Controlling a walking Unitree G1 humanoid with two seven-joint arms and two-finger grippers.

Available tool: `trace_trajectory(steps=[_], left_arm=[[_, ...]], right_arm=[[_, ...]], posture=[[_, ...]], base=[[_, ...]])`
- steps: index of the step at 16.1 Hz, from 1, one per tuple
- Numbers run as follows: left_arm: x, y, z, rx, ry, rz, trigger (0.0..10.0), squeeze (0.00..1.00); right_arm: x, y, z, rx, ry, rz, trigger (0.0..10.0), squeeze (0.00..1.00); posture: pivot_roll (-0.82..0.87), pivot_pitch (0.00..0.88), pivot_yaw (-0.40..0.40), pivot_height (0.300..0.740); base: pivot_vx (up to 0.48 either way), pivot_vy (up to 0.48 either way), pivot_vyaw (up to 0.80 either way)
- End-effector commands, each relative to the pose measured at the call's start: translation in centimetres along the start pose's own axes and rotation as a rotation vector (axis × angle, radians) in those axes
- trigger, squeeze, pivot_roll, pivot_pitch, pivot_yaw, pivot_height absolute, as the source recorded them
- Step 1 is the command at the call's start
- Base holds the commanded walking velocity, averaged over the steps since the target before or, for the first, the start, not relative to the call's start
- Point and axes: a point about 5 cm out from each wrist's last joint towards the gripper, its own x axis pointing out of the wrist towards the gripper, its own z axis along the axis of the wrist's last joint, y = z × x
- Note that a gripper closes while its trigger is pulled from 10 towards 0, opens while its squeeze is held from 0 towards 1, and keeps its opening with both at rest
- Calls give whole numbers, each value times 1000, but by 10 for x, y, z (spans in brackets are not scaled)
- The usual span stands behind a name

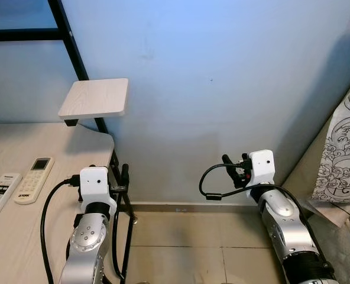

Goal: Clean up the room

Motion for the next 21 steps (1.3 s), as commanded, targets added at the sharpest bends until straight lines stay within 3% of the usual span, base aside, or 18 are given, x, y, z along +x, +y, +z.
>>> trace_trajectory(steps=[1, 2, 4, 7, 9, 10, 11, 13, 14, 16, 18, 21], left_arm=[[4, -24, -3, -242, 140, -273, 10000, 0], [-6, -18, -5, -260, 130, -263, 10000, 0], [-2, -19, 4, -283, 84, -264, 10000, 0], [-6, -13, 7, -270, 70, -265, 10000, 0], [-11, -8, 11, -186, 34, -266, 10000, 0], [-23, 8, 6, -35, 30, -254, 10000, 0], [-33, 20, 1, -53, 54, -219, 10000, 0], [-38, 16, 4, -49, 27, -253, 10000, 0], [-39, 6, 8, -32, 6, -294, 10000, 0], [-33, -10, 13, -34, -23, -347, 10000, 0], [-21, -13, 18, -87, -39, -340, 10000, 0], [-10, -17, 21, -51, -44, -362, 10000, 0]], right_arm=[[-17, 20, -15, 187, 87, -52, 10000, 0], [-12, 17, -6, 214, 55, -47, 10000, 0], [-3, 19, 0, 216, 33, -15, 10000, 0], [-8, 25, 2, 222, 39, -14, 10000, 0], [-15, 22, 7, 169, 14, -36, 10000, 0], [-28, 14, 5, 50, -12, -57, 10000, 0], [-39, 9, 1, 50, -28, -47, 10000, 0], [-49, 4, 4, 94, -76, -22, 10000, 0], [-50, 1, 1, 118, -53, -45, 10000, 0], [-42, 6, 4, 117, -58, -42, 10000, 0], [-32, 11, 13, 102, -91, -21, 10000, 0], [-20, 11, 24, 82, -114, -32, 10000, 0]], posture=[[-162, 0, 109, 740], [-115, 0, 95, 740], [-105, 0, 104, 740], [-113, 0, 97, 740], [-116, 0, 93, 740], [-121, 0, 93, 740], [-121, 0, 94, 740], [-118, 0, 95, 740], [-118, 0, 95, 740], [-121, 0, 95, 740], [-130, 0, 101, 740], [-151, 0, 122, 740]], base=[[0, 0, 0], [0, 0, 0], [0, 0, 0], [0, 0, 0], [0, 0, 0], [0, 0, 0], [0, 0, 0], [0, 0, 0], [0, 0, 0], [0, 0, 0], [0, -174, 0], [0, -469, 0]])
